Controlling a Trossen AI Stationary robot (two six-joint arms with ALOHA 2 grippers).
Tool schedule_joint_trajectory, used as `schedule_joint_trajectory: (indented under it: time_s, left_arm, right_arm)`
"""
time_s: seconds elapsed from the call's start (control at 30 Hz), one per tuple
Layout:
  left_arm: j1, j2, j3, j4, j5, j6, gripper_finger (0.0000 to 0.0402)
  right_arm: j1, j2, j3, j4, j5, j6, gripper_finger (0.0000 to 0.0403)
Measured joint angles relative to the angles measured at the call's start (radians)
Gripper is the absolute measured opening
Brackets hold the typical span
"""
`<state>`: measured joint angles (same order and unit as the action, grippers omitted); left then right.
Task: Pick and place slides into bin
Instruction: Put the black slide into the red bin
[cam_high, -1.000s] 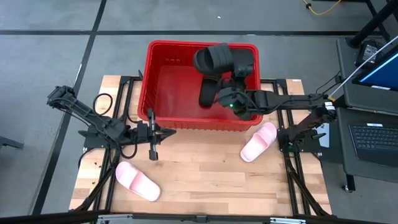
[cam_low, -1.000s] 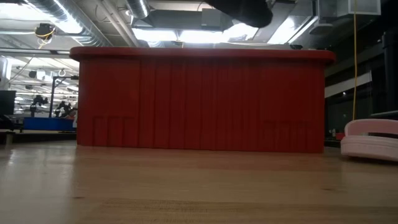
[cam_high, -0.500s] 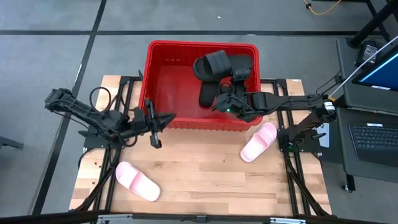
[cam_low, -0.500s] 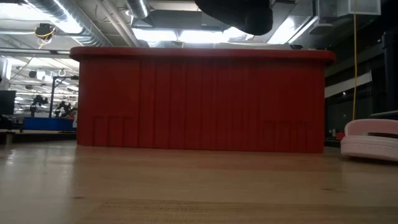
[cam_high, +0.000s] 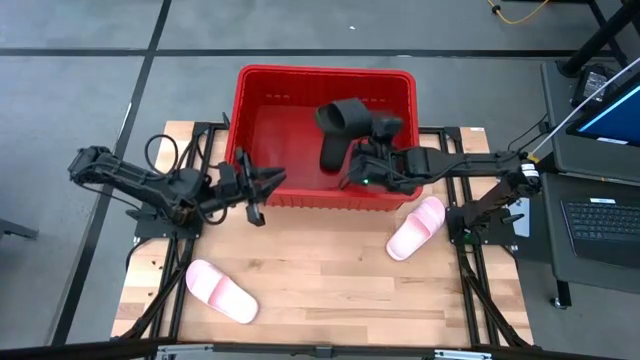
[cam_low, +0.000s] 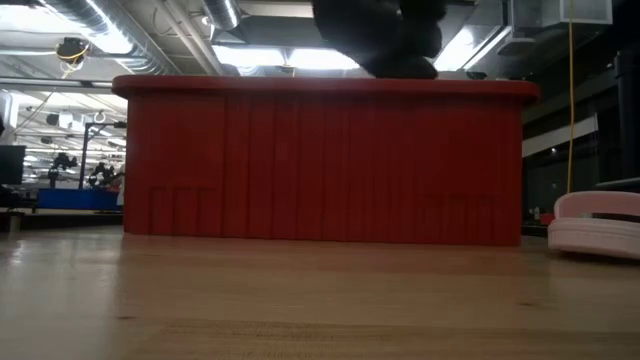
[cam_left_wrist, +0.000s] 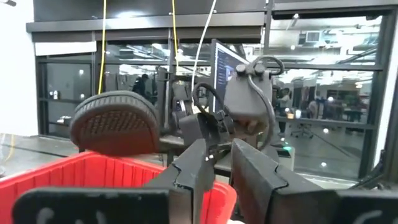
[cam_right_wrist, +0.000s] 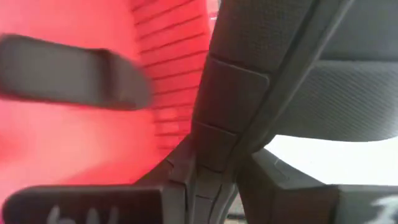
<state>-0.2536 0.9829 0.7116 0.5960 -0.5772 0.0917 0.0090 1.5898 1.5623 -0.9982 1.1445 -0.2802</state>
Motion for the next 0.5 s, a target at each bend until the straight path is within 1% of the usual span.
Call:
schedule_joint_trajectory:
  time_s: [0.07,0.1,0.27,0.37,0.5]
  left_arm:
    - [0.012,0.000,0.000,-0.002,0.000,0.000,0.0074]
    - [0.018,0.000,0.000,-0.001,0.000,0.000,0.0074]
    - [0.055,0.000,0.000,0.000,-0.001,-0.005,0.0071]
    - [0.074,0.000,0.000,-0.001,0.000,-0.026,0.0071]
    - [0.094,0.001,0.000,-0.001,-0.001,-0.026,0.0070]
  right_arm:
    - [-0.014,0.000,0.000,-0.067,-0.101,0.155,0.0088]
    - [-0.024,0.000,0.000,-0.089,-0.135,0.217,0.0088]
    - [-0.072,-0.001,0.000,-0.132,-0.233,0.496,0.0088]
    - [-0.099,-0.003,0.000,-0.137,-0.302,0.617,0.0088]
    - [-0.129,0.000,0.000,-0.147,-0.312,0.702,0.0088]
